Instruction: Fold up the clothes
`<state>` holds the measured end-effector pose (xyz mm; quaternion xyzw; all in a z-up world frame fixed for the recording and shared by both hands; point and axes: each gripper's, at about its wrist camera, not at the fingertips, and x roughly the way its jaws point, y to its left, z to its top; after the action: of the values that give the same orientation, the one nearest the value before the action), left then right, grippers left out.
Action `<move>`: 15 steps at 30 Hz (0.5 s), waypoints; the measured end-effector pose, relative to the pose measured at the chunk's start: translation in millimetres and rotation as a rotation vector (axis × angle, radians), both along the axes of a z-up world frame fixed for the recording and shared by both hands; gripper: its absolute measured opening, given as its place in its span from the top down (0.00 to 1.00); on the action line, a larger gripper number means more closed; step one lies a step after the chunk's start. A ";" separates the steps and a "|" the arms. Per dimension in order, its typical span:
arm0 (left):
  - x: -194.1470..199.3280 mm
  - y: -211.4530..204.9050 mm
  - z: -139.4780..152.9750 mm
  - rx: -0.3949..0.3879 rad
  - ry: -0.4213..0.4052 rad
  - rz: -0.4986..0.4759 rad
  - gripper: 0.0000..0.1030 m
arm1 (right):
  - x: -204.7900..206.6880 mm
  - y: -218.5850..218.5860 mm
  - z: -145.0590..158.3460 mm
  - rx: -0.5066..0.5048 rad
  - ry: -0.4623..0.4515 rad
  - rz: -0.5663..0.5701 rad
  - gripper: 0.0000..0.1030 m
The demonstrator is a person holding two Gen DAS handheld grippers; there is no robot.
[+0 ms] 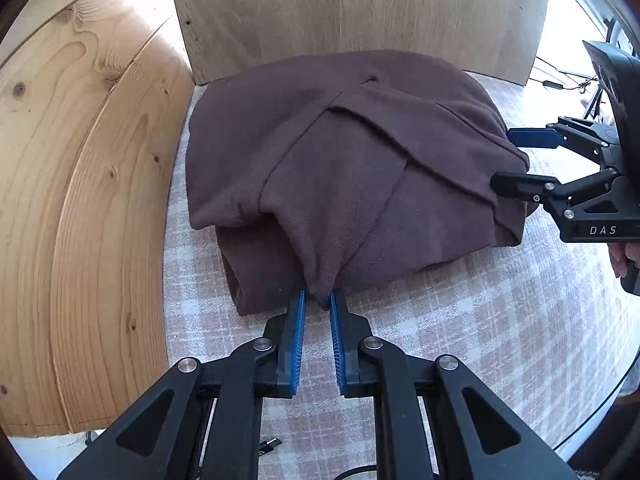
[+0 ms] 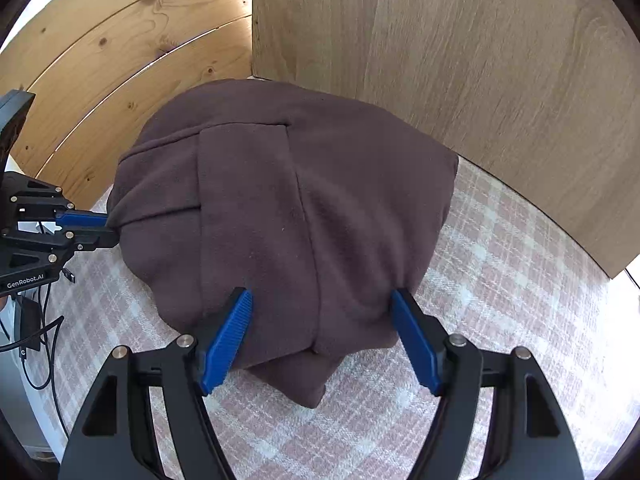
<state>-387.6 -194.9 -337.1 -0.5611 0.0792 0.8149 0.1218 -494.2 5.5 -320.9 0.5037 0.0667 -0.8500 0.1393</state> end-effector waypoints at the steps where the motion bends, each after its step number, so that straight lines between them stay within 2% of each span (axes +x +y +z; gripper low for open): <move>1: 3.1 -0.3 7.9 0.002 0.017 -0.001 0.87 | 3.3 1.0 6.5 -0.006 0.019 -0.005 0.31; 3: 7.6 2.9 25.7 0.024 0.077 -0.018 0.85 | 10.4 2.4 20.0 -0.063 0.060 -0.009 0.31; 5: 6.4 8.2 34.9 0.035 0.125 -0.042 0.76 | 12.8 -0.5 26.5 -0.118 0.072 -0.004 0.31; 8: -4.1 16.0 16.4 0.025 0.090 -0.069 0.76 | 10.9 -11.0 18.4 -0.118 0.037 -0.007 0.31; 11: -1.7 20.0 -11.1 -0.057 0.018 -0.103 0.77 | 22.6 -13.9 6.7 -0.067 -0.026 0.010 0.31; 14: 17.2 7.9 4.6 -0.031 0.014 -0.071 0.77 | 51.0 -3.8 14.6 -0.058 -0.052 0.007 0.31; 15: 24.9 1.0 15.6 -0.005 0.036 -0.047 0.76 | 61.0 3.5 22.0 -0.094 -0.057 -0.025 0.31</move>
<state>-362.7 -193.8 -321.5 -0.5446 0.0966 0.8216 0.1381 -433.2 9.0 -298.9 0.5214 0.0161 -0.8392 0.1540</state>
